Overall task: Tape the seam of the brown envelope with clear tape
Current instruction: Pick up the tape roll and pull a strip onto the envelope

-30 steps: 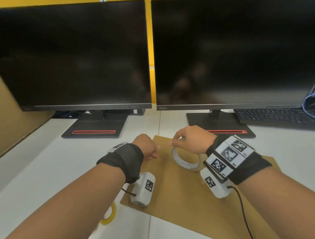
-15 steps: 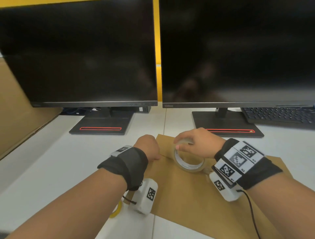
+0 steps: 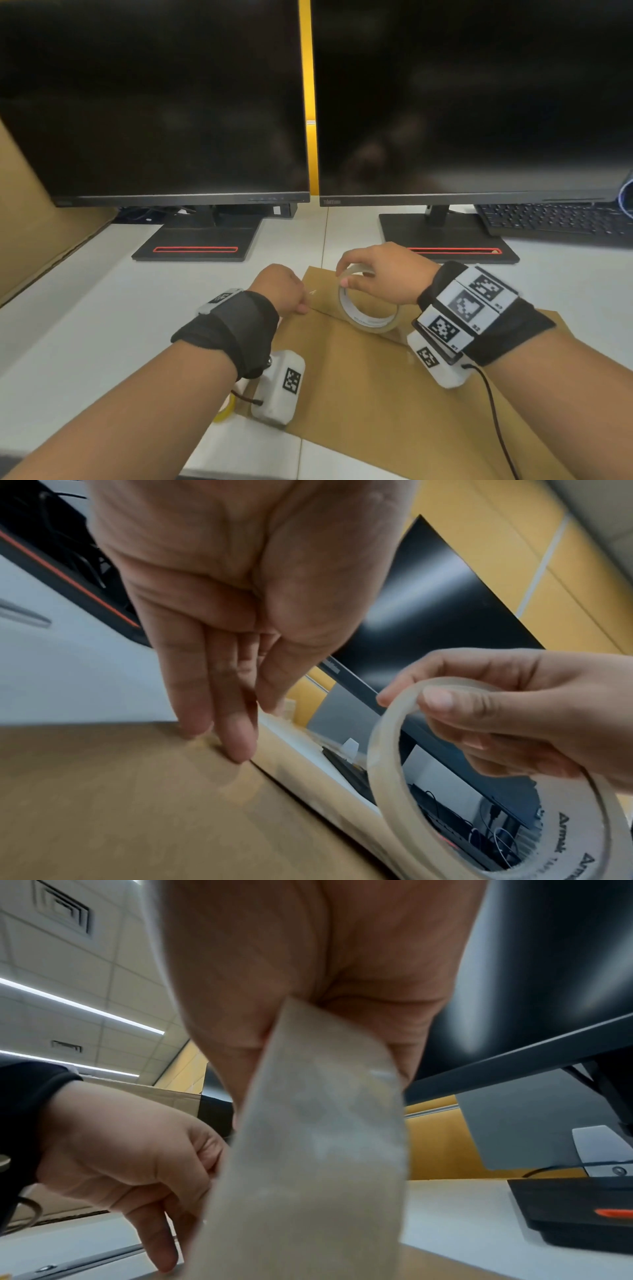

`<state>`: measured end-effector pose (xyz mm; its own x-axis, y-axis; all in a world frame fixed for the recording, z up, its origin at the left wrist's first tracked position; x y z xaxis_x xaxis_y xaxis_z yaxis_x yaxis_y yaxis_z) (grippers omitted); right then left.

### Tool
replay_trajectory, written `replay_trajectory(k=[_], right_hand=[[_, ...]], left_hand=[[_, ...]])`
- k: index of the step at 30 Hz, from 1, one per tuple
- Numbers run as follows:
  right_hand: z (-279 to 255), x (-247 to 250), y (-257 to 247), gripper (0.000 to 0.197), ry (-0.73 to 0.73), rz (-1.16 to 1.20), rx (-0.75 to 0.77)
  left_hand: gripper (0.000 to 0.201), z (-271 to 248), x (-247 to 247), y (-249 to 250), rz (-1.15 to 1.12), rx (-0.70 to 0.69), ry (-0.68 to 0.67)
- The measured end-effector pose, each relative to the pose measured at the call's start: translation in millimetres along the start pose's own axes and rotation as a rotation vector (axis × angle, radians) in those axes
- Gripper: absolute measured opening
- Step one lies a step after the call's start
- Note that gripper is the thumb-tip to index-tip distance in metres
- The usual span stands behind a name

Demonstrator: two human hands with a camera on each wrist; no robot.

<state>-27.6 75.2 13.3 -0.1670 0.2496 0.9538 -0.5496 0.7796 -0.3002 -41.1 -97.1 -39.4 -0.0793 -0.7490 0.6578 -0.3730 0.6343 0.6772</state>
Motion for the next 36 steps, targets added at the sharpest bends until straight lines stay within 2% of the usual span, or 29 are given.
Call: replay_trajectory(k=[6, 14, 19, 24, 26, 30, 36], right_hand=[[11.0, -10.6, -4.3, 0.027, -0.071, -0.016, -0.001], [17.5, -9.8, -4.9, 0.028, -0.118, -0.056, -0.023], [16.5, -8.8, -7.3, 0.031, -0.172, -0.095, -0.021], [13.3, -6.6, -4.5, 0.031, -0.195, -0.117, -0.024], [11.6, -6.3, -4.1, 0.031, -0.204, -0.132, -0.012], [6.5, -6.7, -4.1, 0.032, -0.216, -0.154, 0.013], [4.6, -6.1, -11.1, 0.019, -0.166, -0.139, 0.061]], left_hand=[[0.007, 7.1, -2.9, -7.8, -0.089, 0.101, -0.044], [0.007, 9.9, -4.2, -8.3, -0.116, 0.114, -0.021], [0.02, 11.3, -4.4, -8.4, -0.1, 0.143, -0.024], [0.007, 10.4, -7.3, -5.4, -0.094, 0.16, -0.031], [0.01, 9.3, -8.7, -4.9, -0.086, 0.201, -0.05], [0.031, 4.8, -8.7, -2.8, -0.11, 0.287, -0.095], [0.026, 9.0, -4.7, -6.8, -0.102, 0.27, -0.043]])
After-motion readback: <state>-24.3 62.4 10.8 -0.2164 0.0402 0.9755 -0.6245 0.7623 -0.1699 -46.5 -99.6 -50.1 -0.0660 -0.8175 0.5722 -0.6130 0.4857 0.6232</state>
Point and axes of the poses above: each hand's wrist, its own z-axis towards the middle knuckle, its own x-axis out of the back of the hand, y = z × x, the point moved 3 cm from there along z, towards the middle knuckle, and after that the axes turned 8 degrees about x, right-handed, at the moved point
